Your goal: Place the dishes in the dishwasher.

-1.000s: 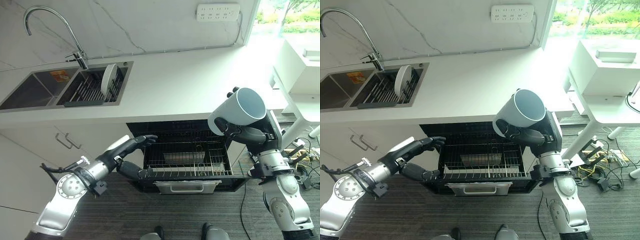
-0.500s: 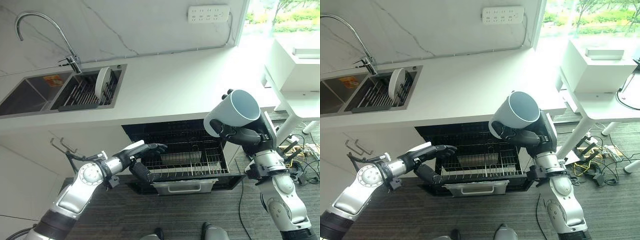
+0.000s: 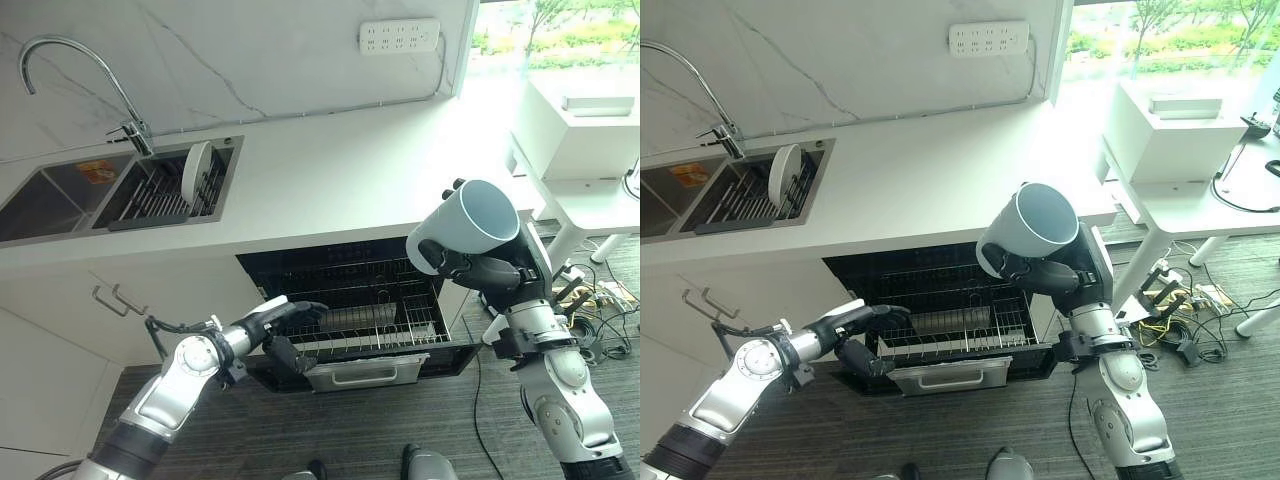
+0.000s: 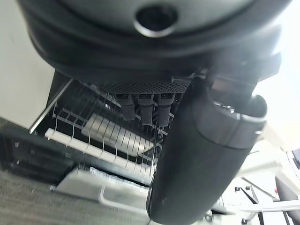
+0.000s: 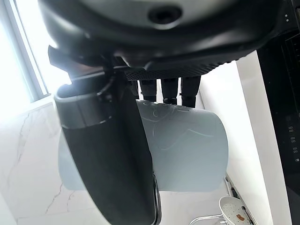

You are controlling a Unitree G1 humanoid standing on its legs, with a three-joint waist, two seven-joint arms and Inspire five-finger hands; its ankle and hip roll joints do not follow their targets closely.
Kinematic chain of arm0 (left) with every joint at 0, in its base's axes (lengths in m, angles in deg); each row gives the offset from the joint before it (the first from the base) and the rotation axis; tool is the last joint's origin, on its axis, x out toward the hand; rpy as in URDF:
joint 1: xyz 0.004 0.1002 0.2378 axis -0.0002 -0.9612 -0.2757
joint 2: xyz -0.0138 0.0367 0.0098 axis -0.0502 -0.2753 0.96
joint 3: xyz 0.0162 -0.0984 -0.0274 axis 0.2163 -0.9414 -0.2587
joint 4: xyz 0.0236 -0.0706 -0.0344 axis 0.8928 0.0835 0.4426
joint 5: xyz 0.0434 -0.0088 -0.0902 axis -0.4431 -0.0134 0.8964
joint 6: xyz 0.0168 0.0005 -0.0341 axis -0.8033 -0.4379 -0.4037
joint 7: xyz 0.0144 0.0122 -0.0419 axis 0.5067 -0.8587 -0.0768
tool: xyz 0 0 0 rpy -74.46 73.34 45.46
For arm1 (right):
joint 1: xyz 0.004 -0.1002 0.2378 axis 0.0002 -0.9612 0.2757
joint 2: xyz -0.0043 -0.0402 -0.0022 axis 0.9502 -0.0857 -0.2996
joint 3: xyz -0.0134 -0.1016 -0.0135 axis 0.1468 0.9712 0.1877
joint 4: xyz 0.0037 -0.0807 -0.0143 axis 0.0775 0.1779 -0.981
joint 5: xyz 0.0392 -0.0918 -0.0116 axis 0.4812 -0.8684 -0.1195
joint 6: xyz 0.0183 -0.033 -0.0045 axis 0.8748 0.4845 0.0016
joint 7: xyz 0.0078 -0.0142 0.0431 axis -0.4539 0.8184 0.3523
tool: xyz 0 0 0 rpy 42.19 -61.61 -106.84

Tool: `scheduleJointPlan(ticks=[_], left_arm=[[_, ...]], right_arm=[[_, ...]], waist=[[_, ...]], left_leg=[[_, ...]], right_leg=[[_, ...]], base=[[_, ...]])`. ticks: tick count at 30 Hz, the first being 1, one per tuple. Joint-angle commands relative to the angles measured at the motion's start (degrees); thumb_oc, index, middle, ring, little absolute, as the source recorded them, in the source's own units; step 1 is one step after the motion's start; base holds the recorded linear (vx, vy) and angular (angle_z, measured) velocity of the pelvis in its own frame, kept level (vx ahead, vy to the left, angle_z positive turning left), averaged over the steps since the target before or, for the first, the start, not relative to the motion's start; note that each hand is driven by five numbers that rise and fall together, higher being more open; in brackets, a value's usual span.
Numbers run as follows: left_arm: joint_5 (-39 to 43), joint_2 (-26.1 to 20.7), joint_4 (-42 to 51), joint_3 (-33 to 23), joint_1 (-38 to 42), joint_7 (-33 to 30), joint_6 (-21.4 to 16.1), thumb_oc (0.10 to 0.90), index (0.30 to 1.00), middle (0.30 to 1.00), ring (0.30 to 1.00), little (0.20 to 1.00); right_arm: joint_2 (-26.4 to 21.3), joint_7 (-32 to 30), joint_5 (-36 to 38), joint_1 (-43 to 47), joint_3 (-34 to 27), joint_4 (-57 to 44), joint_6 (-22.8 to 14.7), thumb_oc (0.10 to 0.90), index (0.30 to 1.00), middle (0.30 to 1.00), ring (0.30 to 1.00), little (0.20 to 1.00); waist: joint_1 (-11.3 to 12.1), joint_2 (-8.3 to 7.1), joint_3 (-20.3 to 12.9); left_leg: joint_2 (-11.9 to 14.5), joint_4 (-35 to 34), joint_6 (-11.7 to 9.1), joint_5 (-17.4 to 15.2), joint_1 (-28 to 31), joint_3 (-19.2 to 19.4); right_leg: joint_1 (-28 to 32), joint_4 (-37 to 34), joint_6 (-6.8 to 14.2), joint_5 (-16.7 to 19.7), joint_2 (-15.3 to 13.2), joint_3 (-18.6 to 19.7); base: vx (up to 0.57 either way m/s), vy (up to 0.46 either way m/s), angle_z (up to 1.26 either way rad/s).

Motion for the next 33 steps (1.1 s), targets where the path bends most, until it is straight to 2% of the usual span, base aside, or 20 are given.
scheduleJointPlan(ticks=[1, 11, 19, 26, 29, 31, 32, 33], left_arm=[[-1.7, -0.3, 0.7, -1.4, 5.1, -0.6, -1.7, 0.800, 0.900, 0.900, 0.900, 0.900], [-8.4, 1.5, -6.3, 2.4, 4.8, -0.8, -1.3, 0.800, 0.900, 0.900, 0.900, 0.900], [-15.8, 3.3, -15.8, 6.0, 4.2, -5.8, -3.7, 0.800, 0.900, 0.900, 0.900, 0.900], [-17.8, 5.8, -22.5, 7.8, 4.0, -9.1, -4.7, 0.800, 0.900, 0.900, 0.900, 0.900], [-19.1, 7.2, -25.4, 9.2, 4.1, -6.8, -4.5, 0.800, 0.900, 0.900, 0.900, 0.900], [-20.9, 8.0, -26.8, 10.2, 4.1, -2.4, -4.3, 0.800, 0.900, 0.900, 0.900, 0.900], [-25.4, 8.2, -27.1, 11.9, 3.8, 1.5, -3.5, 0.800, 0.900, 0.900, 0.900, 0.900], [-26.9, 8.2, -27.1, 12.5, 3.7, 2.1, -3.1, 0.800, 0.900, 0.900, 0.900, 0.900]], right_arm=[[0.8, 2.1, -0.3, 6.9, -1.8, -5.7, -6.0, 0.400, 0.300, 0.300, 0.300, 0.300], [0.9, 3.7, 0.0, 7.3, -1.3, -5.2, -6.4, 0.400, 0.300, 0.300, 0.300, 0.300], [0.4, 4.6, -0.4, 8.0, -1.3, -5.3, -5.3, 0.400, 0.300, 0.300, 0.300, 0.300], [0.2, 5.3, -0.9, 8.5, -1.5, -5.7, -3.9, 0.400, 0.300, 0.300, 0.300, 0.300], [0.4, 5.6, -0.9, 8.8, -1.8, -5.6, -3.4, 0.400, 0.300, 0.300, 0.300, 0.300], [0.5, 5.8, -1.0, 8.9, -2.0, -5.7, -2.8, 0.400, 0.300, 0.300, 0.300, 0.300], [0.7, 6.2, -1.2, 9.0, -2.2, -5.9, -2.2, 0.400, 0.300, 0.300, 0.300, 0.300], [0.8, 6.4, -1.3, 9.0, -2.1, -5.7, -2.2, 0.400, 0.300, 0.300, 0.300, 0.300]], waist=[[-0.7, -1.52, -2.1], [-1.1, -1.64, -2.3], [-1.6, -1.78, -2.3], [-2.0, -1.97, -2.5], [-2.2, -1.97, -2.5], [-2.4, -1.91, -2.6], [-2.7, -1.78, -2.6], [-2.7, -1.73, -2.5]], left_leg=[[0.5, 7.3, 1.6, -12.4, -1.0, 1.7], [0.8, 7.3, 1.6, -12.4, -0.8, 2.3], [1.0, 7.3, 1.5, -12.5, -0.7, 2.8], [1.1, 7.3, 1.4, -12.5, -0.7, 2.9], [1.1, 7.3, 1.4, -12.6, -0.7, 3.1], [1.1, 7.3, 1.5, -12.7, -0.7, 3.1], [1.1, 7.3, 1.6, -12.7, -0.6, 3.4], [1.1, 7.3, 1.6, -12.8, -0.6, 3.4]], right_leg=[[4.5, -2.2, 4.7, -6.8, -1.1, -1.5], [4.5, -2.2, 4.6, -6.8, -0.9, -1.1], [4.4, -2.2, 4.5, -7.0, -0.5, -0.6], [4.3, -2.2, 4.5, -7.1, -0.3, -0.2], [4.2, -2.2, 4.5, -7.1, -0.2, 0.0], [4.2, -2.2, 4.6, -7.0, -0.2, 0.0], [4.1, -2.2, 4.6, -7.0, -0.2, 0.2], [4.0, -2.2, 4.6, -7.0, -0.2, 0.2]], base=[[0.00, 0.000, 0.00], [0.00, -0.001, 0.00], [0.00, 0.003, -0.04], [0.01, 0.005, -0.03], [0.00, 0.003, -0.01], [0.00, 0.000, 0.00], [0.00, 0.000, 0.00], [0.00, 0.000, 0.00]])
